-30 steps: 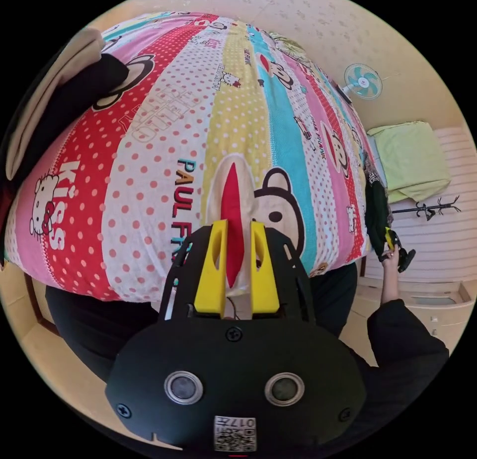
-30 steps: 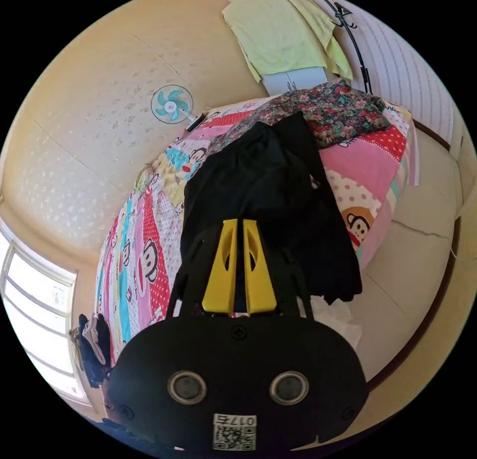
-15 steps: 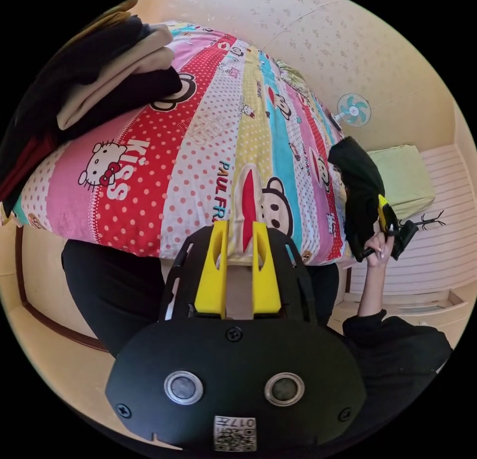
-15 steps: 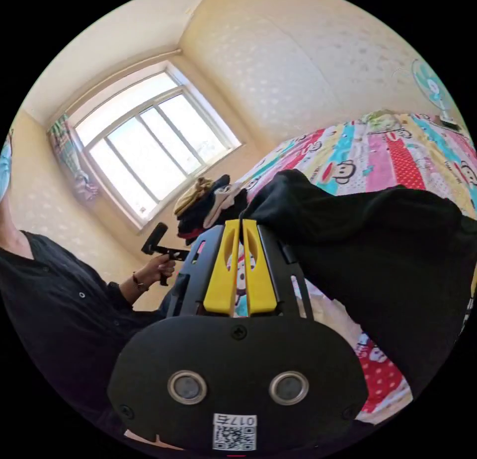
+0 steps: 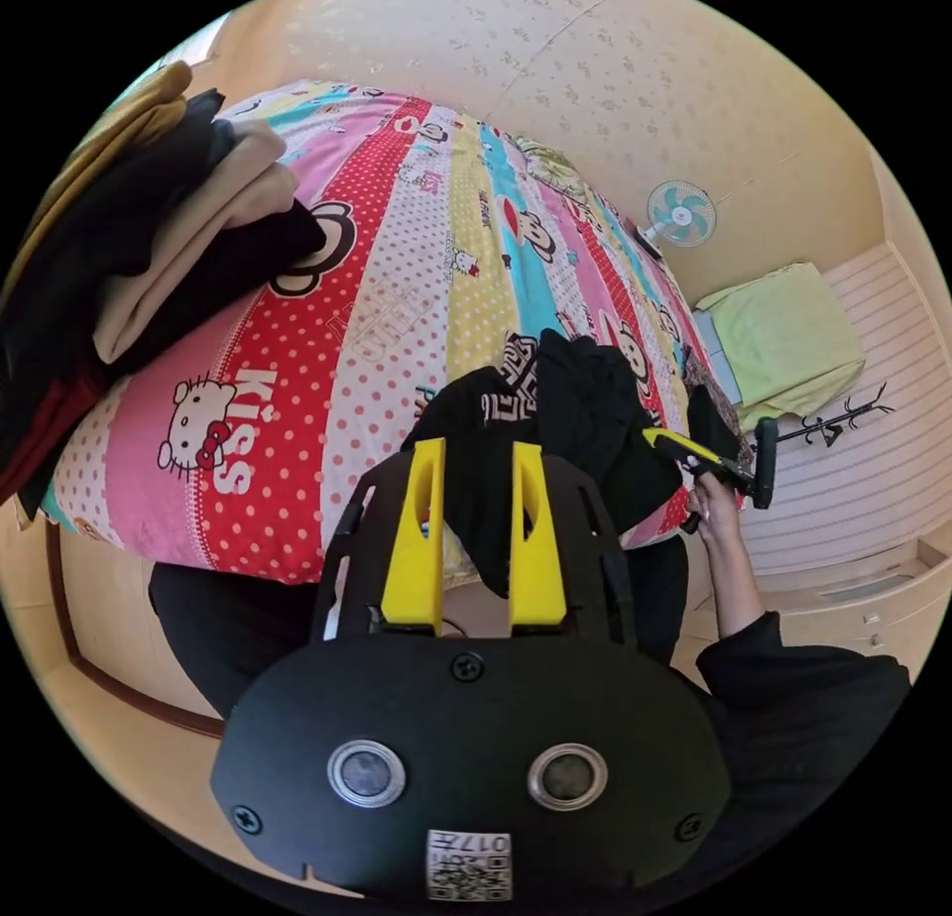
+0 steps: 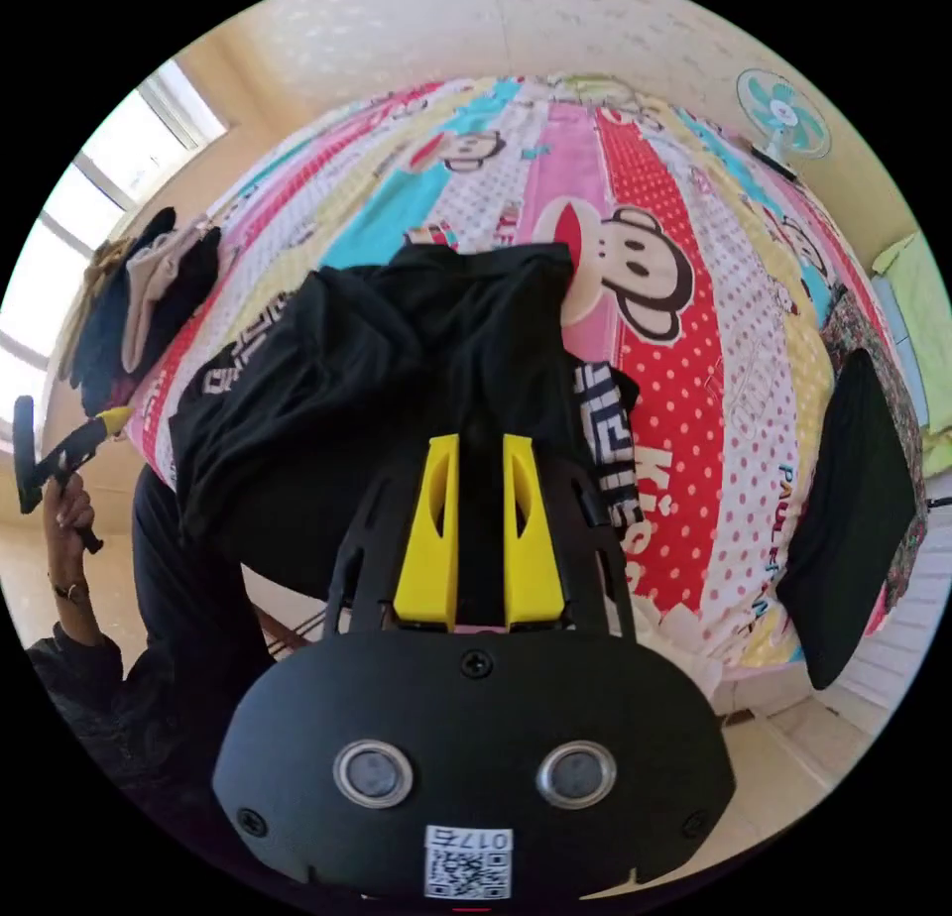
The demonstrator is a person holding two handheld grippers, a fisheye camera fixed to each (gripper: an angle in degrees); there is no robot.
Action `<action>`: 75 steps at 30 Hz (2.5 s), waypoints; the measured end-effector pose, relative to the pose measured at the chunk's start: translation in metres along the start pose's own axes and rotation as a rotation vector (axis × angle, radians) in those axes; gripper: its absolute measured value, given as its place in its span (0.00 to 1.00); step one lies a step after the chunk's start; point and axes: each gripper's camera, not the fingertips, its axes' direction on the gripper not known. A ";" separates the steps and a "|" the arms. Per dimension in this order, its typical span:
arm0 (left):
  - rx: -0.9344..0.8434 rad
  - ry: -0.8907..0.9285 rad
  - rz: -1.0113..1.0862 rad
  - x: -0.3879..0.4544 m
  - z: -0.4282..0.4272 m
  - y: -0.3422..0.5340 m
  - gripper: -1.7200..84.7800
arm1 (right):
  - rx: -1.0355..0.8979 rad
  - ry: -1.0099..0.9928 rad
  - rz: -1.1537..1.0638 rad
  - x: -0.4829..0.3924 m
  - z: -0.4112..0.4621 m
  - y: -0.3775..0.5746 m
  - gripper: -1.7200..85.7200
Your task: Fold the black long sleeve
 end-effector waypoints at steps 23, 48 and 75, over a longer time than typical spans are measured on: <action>0.203 0.460 0.065 -0.014 -0.056 0.052 0.02 | -0.124 -0.989 -0.643 0.094 -0.163 0.180 0.02; 0.325 1.420 0.936 0.176 -0.350 0.134 0.02 | 0.557 -1.184 -0.341 0.151 -0.162 0.088 0.25; 0.632 0.830 0.572 0.153 -0.239 0.148 0.01 | 1.119 -0.655 -0.420 0.137 -0.355 0.144 0.04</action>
